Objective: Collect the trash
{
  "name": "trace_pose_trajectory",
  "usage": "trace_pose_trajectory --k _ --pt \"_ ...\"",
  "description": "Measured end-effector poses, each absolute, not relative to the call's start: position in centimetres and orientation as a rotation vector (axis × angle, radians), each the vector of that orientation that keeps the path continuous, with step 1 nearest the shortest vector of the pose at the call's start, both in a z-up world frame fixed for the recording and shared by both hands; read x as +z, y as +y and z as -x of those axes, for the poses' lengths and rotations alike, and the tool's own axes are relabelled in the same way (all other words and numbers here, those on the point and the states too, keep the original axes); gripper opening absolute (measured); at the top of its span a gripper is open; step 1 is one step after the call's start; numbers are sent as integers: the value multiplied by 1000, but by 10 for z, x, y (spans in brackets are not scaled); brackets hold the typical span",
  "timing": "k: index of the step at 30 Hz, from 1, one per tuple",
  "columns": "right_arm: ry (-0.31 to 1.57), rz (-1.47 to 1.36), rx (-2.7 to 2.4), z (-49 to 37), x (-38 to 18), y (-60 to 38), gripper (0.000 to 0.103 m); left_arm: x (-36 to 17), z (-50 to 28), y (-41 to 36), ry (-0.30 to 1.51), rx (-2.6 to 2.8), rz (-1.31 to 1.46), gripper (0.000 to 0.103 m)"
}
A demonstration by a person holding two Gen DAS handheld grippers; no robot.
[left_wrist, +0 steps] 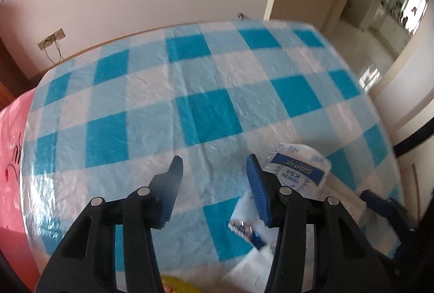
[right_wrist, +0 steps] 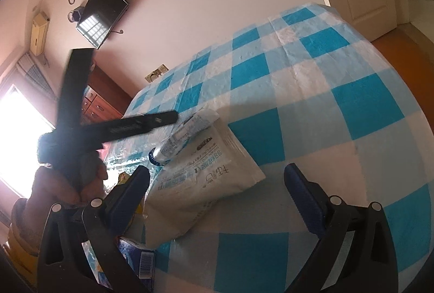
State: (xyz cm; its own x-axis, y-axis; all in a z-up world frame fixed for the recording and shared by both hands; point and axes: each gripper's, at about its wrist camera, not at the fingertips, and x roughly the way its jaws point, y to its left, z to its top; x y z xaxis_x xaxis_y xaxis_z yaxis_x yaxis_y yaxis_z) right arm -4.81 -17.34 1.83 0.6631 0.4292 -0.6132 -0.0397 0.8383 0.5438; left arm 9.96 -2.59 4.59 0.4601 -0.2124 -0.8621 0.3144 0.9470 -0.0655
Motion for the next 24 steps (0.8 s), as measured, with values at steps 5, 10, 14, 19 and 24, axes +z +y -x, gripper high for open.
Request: trace_pose_trajectory --k 5,10,14,19,24 --pt "802 -517 300 51 20 -170 98 76 -81 12 988 -327 -47 67" --pt "791 -498 327 58 26 -165 98 91 -34 59 965 -335 -18 74" --pt "780 -490 350 67 30 -161 98 86 21 88 966 -333 -11 74" --pt "788 -476 404 79 32 -145 98 66 75 104 965 -333 -58 74" --pt "794 -420 456 98 33 -121 98 50 93 111 947 -337 -85 74"
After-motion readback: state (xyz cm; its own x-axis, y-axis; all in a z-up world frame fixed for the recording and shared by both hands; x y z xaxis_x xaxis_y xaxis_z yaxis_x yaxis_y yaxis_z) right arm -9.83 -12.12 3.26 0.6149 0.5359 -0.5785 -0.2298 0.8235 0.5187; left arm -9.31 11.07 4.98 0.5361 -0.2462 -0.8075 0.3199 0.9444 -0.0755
